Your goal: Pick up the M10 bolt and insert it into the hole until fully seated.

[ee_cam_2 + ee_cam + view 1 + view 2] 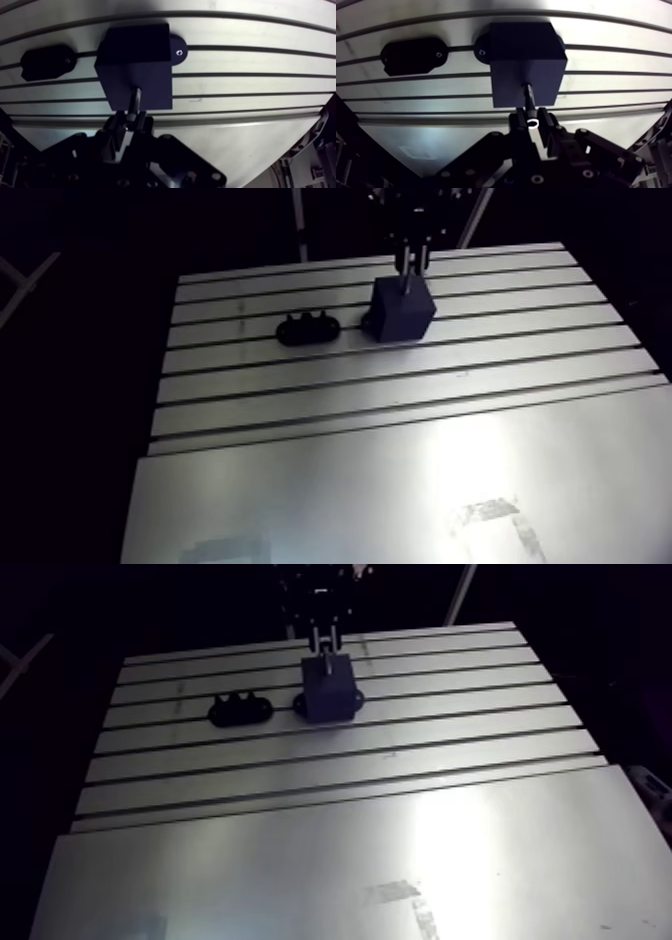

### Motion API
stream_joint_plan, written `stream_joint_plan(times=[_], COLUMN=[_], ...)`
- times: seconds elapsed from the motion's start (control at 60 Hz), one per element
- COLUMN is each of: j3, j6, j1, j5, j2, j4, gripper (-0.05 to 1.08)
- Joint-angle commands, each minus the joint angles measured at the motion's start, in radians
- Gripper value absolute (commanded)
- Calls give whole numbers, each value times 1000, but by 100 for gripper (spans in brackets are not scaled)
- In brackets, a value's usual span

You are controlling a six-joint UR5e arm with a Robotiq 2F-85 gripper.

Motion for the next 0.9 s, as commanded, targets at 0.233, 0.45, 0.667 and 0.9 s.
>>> stream_joint_plan(times=[0.233, 0.45, 0.667, 0.9], j3=[3, 6, 8, 11], j6=[0, 0, 0, 0], j1=[-4, -4, -4, -4], j5=[0, 0, 0, 2], j2=[1, 1, 1, 1], j4=[-2, -3, -3, -3], gripper=[108, 108, 108, 108])
